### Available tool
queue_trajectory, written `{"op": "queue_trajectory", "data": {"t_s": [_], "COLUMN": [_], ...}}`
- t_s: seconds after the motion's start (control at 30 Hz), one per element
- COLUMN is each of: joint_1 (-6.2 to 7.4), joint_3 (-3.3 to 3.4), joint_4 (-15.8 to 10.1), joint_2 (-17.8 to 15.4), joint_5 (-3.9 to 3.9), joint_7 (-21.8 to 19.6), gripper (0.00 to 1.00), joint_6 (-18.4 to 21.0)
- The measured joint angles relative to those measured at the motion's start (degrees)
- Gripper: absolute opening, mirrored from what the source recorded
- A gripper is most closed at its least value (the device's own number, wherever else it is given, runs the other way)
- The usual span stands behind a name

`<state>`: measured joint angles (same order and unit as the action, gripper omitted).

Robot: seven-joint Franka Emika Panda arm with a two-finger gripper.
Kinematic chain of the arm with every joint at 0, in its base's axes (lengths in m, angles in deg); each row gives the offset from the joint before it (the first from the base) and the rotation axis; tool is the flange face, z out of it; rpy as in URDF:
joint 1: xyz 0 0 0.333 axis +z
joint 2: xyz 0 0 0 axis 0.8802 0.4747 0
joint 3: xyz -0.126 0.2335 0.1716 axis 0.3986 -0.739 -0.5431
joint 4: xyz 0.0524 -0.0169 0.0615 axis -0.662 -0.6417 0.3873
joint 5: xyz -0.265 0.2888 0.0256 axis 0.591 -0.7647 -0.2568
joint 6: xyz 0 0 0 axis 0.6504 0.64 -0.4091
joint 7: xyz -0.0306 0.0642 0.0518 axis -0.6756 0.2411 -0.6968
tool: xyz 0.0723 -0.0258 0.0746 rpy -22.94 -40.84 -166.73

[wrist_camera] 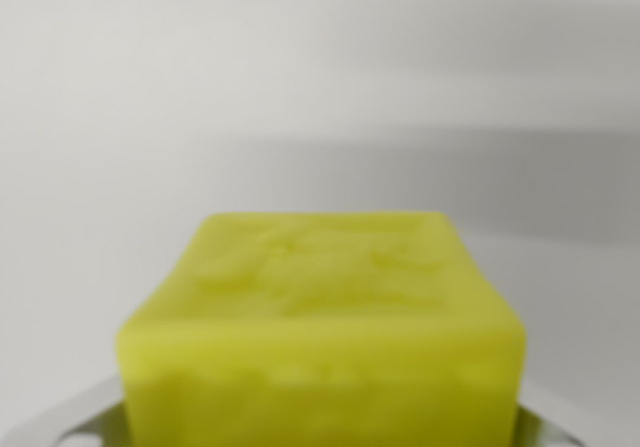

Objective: Pick yellow cube

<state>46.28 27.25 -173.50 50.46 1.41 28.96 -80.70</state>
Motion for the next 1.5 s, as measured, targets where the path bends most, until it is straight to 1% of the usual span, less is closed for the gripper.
{"op": "queue_trajectory", "data": {"t_s": [0.73, 1.5], "joint_1": [0.0, 0.0], "joint_3": [0.0, 0.0], "joint_4": [1.3, 3.5], "joint_2": [-5.3, -9.9], "joint_5": [-0.03, -0.04], "joint_7": [0.0, 0.0], "gripper": [0.0, 0.0], "joint_6": [6.6, 13.4]}}
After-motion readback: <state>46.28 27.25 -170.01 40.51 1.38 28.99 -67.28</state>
